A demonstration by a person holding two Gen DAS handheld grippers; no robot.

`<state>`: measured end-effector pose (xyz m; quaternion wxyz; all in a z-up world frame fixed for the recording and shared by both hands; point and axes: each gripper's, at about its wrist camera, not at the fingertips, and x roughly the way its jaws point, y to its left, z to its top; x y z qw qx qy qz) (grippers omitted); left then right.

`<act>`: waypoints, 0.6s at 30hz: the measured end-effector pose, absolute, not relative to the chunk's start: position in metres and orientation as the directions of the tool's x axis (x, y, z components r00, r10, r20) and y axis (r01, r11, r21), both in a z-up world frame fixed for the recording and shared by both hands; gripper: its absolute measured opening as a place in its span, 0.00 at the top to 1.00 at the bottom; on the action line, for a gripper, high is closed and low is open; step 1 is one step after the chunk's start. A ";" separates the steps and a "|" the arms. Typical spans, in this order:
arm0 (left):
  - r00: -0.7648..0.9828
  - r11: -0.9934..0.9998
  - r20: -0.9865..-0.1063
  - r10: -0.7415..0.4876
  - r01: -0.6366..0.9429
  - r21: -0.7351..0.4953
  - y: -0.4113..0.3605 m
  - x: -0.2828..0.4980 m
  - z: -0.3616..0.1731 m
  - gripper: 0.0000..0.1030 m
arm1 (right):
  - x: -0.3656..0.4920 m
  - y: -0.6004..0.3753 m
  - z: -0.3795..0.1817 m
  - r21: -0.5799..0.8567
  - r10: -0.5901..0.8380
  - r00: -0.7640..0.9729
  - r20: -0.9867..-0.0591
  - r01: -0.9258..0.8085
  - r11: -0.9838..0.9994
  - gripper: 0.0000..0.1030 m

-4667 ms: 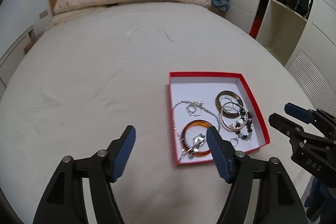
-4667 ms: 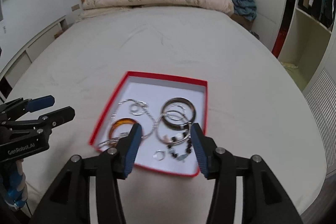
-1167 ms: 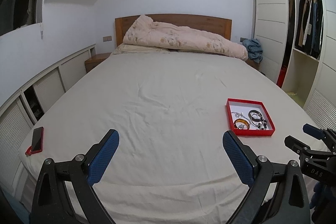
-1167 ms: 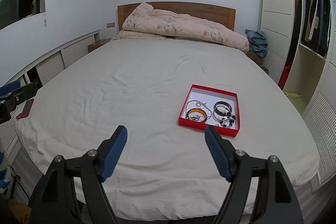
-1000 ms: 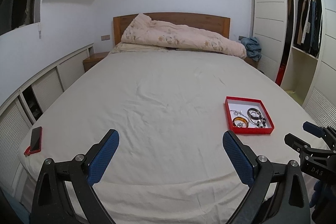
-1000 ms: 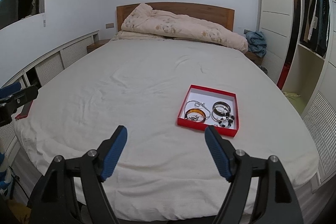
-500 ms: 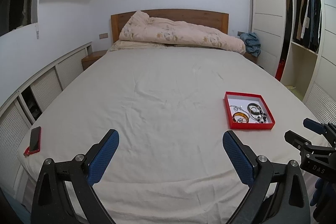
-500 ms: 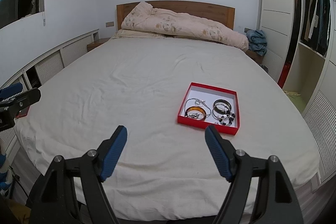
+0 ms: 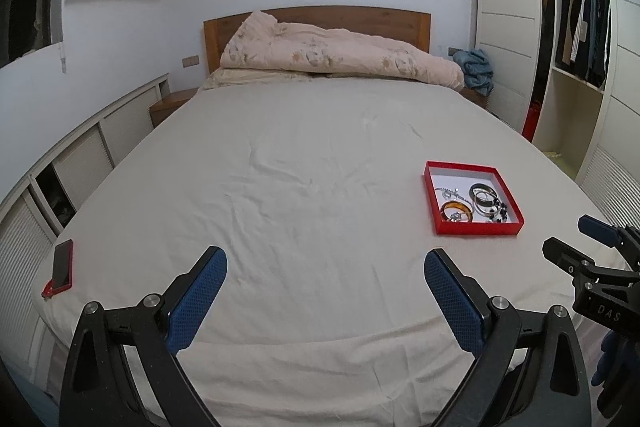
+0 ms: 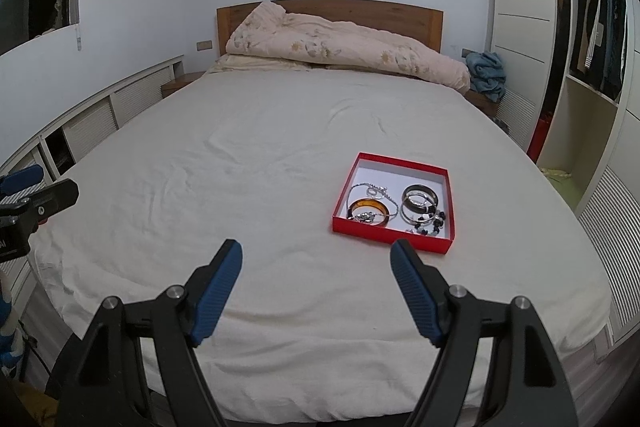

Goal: Organize jewelry

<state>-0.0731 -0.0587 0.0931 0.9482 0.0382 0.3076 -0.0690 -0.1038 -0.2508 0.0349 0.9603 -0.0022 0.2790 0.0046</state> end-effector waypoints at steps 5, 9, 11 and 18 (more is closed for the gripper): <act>0.792 0.986 -0.601 -0.111 0.165 0.035 -0.061 -0.069 0.088 0.05 | -0.100 -0.254 0.032 0.008 0.007 0.842 -0.540 -0.003 1.000 0.27; 0.787 0.985 -0.605 -0.119 0.169 0.025 -0.063 -0.065 0.085 0.05 | -0.100 -0.257 0.032 0.000 -0.005 0.844 -0.536 0.006 1.000 0.27; 0.784 0.985 -0.609 -0.122 0.172 0.025 -0.065 -0.064 0.084 0.05 | -0.100 -0.259 0.031 -0.001 -0.011 0.844 -0.535 0.012 1.000 0.27; 0.774 0.982 -0.619 -0.134 0.185 0.019 -0.071 -0.059 0.078 0.05 | -0.096 -0.264 0.030 -0.015 -0.038 0.842 -0.538 0.036 0.999 0.27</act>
